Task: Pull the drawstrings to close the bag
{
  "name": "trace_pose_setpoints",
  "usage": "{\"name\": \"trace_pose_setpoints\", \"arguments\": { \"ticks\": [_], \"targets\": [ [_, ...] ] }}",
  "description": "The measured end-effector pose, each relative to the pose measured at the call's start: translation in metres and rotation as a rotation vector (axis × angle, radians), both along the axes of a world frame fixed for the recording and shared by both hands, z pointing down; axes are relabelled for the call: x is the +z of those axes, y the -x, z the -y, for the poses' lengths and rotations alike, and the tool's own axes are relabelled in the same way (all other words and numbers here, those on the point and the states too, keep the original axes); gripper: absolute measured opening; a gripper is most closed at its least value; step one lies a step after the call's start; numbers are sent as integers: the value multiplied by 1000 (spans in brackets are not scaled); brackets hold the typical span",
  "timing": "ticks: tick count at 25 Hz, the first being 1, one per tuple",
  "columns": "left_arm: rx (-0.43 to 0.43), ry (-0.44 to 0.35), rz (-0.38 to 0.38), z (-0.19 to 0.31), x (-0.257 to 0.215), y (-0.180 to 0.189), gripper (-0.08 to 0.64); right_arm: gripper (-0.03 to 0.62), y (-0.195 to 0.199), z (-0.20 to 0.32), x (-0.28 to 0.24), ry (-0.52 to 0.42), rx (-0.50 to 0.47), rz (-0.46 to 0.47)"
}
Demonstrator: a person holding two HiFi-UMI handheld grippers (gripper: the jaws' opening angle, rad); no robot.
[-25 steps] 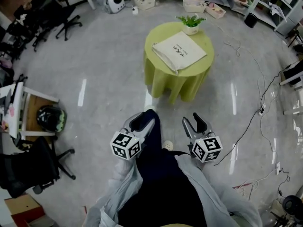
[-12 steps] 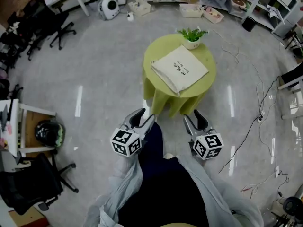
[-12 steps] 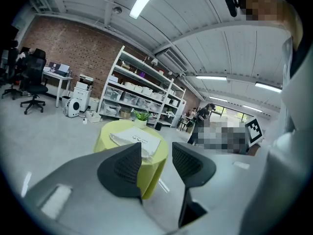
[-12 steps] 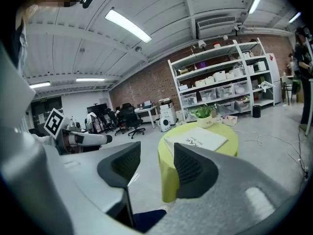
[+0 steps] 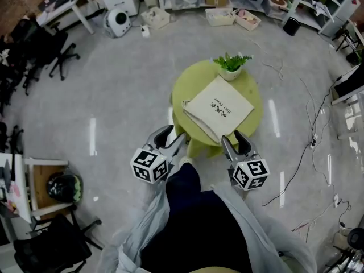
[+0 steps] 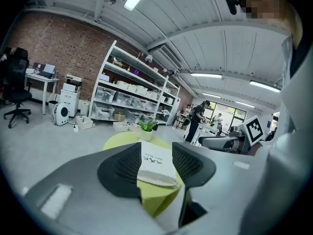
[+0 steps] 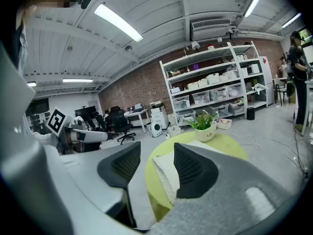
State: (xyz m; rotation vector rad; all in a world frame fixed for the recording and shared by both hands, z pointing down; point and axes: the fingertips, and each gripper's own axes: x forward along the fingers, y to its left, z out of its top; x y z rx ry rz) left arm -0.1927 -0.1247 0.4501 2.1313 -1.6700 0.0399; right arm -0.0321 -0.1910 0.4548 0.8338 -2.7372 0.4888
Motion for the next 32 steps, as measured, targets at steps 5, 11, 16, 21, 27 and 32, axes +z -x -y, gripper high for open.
{"name": "trace_pose_setpoints", "arguments": {
  "ticks": [5, 11, 16, 21, 27, 32],
  "targets": [
    [58, 14, 11, 38, 1, 35, 193, 209, 29, 33, 1, 7, 55, 4],
    [145, 51, 35, 71, 17, 60, 193, 209, 43, 49, 13, 20, 104, -16],
    [257, 96, 90, 91, 35, 62, 193, 209, 31, 47, 31, 85, 109, -35],
    [426, 119, 192, 102, 53, 51, 193, 209, 15, 45, 50, 152, 101, -53],
    [605, 167, 390, 111, 74, 40, 193, 209, -2, 34, 78, 198, 17, -137],
    [764, 273, 610, 118, 101, 41, 199, 201, -11, 24, 104, 248, -49, -175]
  ]
}}
